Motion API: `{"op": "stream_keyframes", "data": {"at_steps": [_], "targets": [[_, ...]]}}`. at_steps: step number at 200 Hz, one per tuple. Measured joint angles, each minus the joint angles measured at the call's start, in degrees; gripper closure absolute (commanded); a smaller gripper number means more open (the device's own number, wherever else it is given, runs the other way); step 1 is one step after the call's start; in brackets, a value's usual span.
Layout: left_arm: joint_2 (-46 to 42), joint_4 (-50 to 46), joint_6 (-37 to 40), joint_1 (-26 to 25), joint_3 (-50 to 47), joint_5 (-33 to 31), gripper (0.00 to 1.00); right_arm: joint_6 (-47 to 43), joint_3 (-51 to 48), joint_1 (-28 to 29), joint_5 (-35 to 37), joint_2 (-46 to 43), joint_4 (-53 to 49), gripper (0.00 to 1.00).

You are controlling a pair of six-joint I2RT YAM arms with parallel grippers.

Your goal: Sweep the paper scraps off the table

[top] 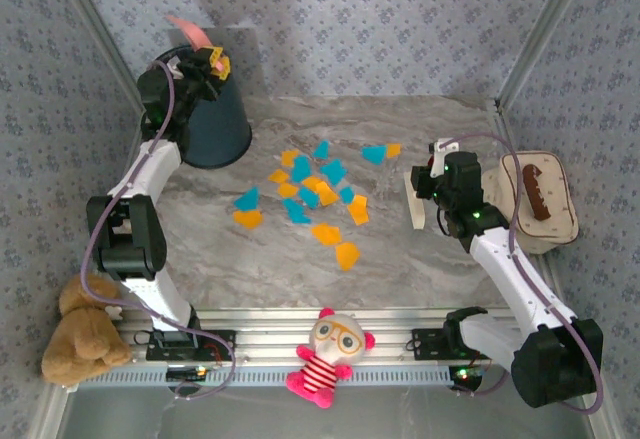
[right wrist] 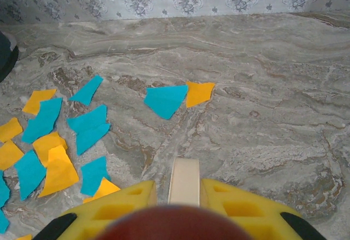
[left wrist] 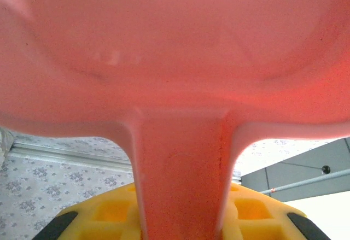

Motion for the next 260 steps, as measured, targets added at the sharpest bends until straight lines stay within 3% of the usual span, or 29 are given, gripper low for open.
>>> {"op": "stream_keyframes", "data": {"at_steps": [34, 61, 169, 209, 260], "targets": [[-0.5, -1.18, 1.57, 0.0, 0.0, 0.28, 1.0, 0.02, -0.11, 0.11, -0.02, 0.0, 0.04, 1.0], [-2.84, -6.95, 8.0, -0.13, 0.17, 1.22, 1.0, 0.44, -0.31, 0.24, -0.02, 0.02, 0.48, 1.0], [-8.0, -50.01, 54.31, -5.7, 8.0, 2.75, 1.0, 5.97, -0.37, -0.61, -5.14, 5.73, 9.14, 1.0], [-10.4, -66.25, 72.28, -7.82, 9.75, -0.79, 1.0, 9.22, -0.37, -0.66, -11.87, 9.05, 13.7, 1.0], [-20.65, -73.31, 86.33, -8.28, 2.89, -5.44, 1.0, 11.54, -1.2, 2.29, -23.56, 10.93, 19.02, 1.0]]}}
